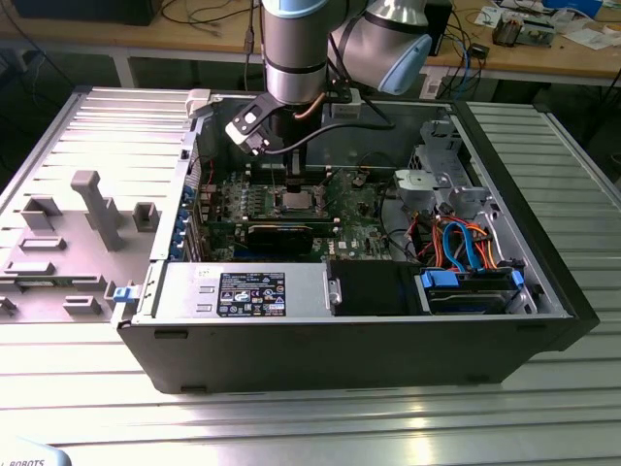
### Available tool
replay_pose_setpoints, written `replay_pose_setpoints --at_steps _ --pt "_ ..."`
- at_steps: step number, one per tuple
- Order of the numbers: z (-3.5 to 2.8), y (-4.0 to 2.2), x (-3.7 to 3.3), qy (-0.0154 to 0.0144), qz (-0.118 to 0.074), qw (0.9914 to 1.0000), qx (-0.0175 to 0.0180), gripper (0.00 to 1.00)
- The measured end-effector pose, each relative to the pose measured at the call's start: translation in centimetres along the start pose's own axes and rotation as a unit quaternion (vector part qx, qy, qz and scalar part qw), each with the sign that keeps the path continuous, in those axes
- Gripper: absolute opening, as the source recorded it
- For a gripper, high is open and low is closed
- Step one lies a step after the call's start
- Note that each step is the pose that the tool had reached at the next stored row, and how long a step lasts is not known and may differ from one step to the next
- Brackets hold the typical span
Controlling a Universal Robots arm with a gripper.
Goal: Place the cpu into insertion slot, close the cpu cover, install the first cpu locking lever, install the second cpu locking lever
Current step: 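Close the cpu cover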
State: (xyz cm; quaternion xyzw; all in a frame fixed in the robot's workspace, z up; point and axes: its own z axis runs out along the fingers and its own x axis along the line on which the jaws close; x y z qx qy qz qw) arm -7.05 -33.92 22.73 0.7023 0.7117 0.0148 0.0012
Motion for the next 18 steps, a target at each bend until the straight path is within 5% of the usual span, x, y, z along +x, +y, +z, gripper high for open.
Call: replay_pose_setpoints --at_steps 18 --pt "0.0 0.01 0.0 0.0001 0.0 0.99998 0.0057 0.11"
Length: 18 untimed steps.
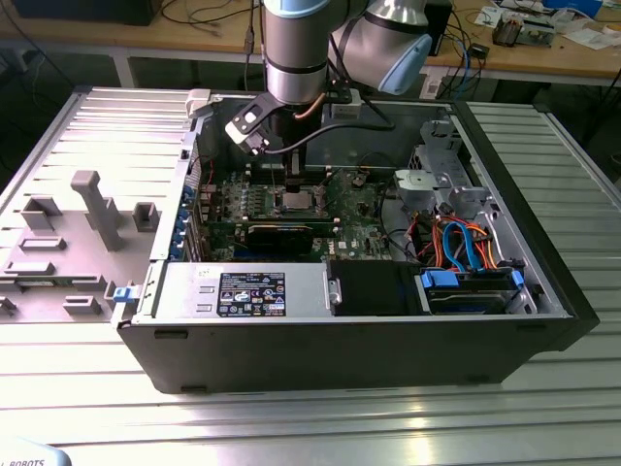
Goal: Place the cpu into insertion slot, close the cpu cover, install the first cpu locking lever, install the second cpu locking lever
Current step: 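Close the cpu cover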
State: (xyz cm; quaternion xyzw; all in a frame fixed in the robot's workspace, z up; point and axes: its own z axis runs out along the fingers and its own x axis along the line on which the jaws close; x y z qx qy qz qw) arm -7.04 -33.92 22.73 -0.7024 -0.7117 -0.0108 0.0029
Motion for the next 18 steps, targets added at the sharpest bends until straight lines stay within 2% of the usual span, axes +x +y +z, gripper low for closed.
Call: replay_pose_setpoints --at_steps 2,4,8,18 --pt "-0.04 0.01 0.0 0.0001 0.0 1.0 0.0002 0.11" --pt "-0.36 0.01 0.01 -0.0001 0.0 1.0 0.0003 0.11" --pt "-1.41 0.02 0.03 -0.0001 0.0 1.0 0.0002 0.11" --pt "-1.49 0.02 0.03 -0.0003 -0.001 1.0 0.0004 0.11"
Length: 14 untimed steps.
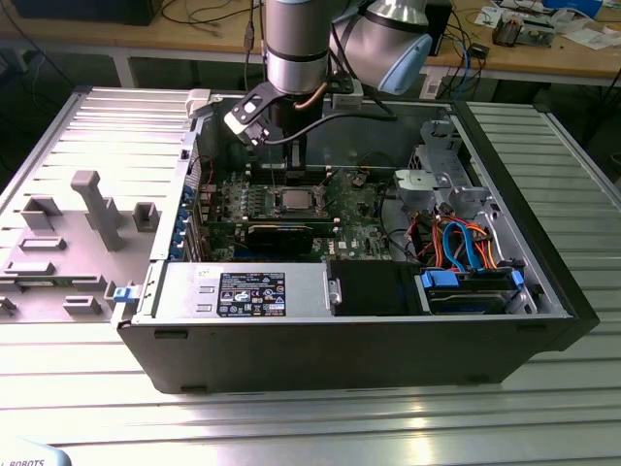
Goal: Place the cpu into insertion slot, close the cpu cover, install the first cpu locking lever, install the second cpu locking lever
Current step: 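Close the cpu cover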
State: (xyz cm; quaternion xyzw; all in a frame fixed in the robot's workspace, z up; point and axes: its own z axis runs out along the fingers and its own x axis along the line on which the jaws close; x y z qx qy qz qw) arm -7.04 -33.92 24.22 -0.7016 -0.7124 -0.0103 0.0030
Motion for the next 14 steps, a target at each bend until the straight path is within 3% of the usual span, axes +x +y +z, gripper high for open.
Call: replay_pose_setpoints --at_steps 5,14 --pt "-0.35 0.01 0.01 0.0001 0.0 1.0 -0.0001 0.11" --pt "-0.4 0.02 0.01 0.0002 0.0 1.0 -0.0001 0.11"
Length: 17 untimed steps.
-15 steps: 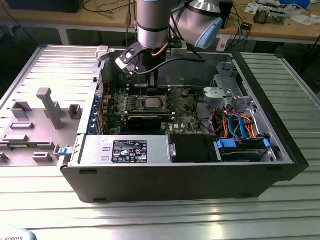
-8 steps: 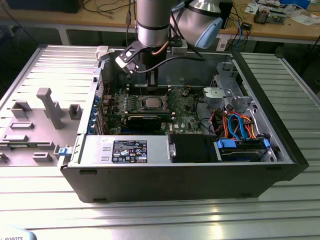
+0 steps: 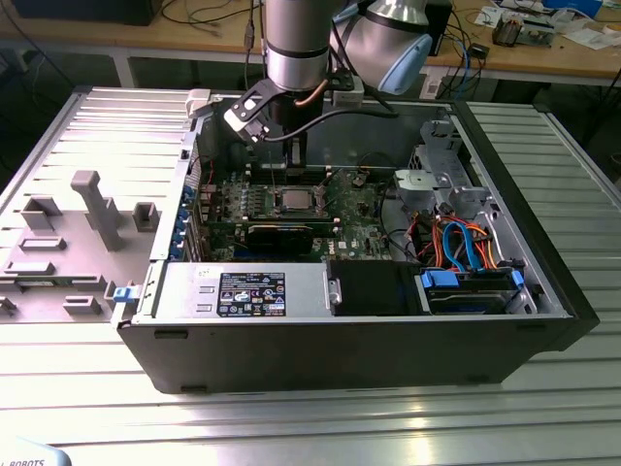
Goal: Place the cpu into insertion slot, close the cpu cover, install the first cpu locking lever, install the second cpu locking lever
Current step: 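Close the cpu cover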
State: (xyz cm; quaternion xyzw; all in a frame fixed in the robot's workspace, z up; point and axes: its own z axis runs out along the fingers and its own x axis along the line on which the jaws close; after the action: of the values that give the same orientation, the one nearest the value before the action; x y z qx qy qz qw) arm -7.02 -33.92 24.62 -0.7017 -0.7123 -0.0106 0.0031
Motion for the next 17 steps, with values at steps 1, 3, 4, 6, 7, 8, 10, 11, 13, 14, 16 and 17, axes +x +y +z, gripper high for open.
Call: replay_pose_setpoints --at_steps 1,3,4,6,7,8,10,11,13,14,16,17 --pt "0.0 0.0 0.0 0.0 0.0 1.0 0.0 0.11" --pt "-0.01 0.02 0.0 0.0 0.0 1.0 0.0 0.11" --pt "-0.01 0.02 0.0 0.0 0.0 1.0 0.0 0.11" --pt "-0.01 0.01 0.0 -0.0001 0.0 1.0 0.0001 0.11" --pt "-0.01 0.01 0.0 0.0 0.0 1.0 0.0001 0.11" --pt "-0.01 0.01 0.0 -0.0001 0.0 1.0 0.0 0.11" --pt "-0.01 0.01 0.0 -0.0001 0.0 1.0 0.0 0.11" --pt "-0.01 0.02 0.0 -0.0001 0.0 1.0 0.0 0.11" --pt "-0.01 0.01 0.0 -0.0002 0.0 1.0 0.0001 0.11" --pt "-0.02 0.02 0.0 -0.0002 0.0 1.0 0.0001 0.11" --pt "-0.16 0.02 0.0 -0.0003 0.0 1.0 0.0001 0.11" --pt "-0.27 0.02 0.0 -0.0002 0.0 1.0 0.0001 0.11"
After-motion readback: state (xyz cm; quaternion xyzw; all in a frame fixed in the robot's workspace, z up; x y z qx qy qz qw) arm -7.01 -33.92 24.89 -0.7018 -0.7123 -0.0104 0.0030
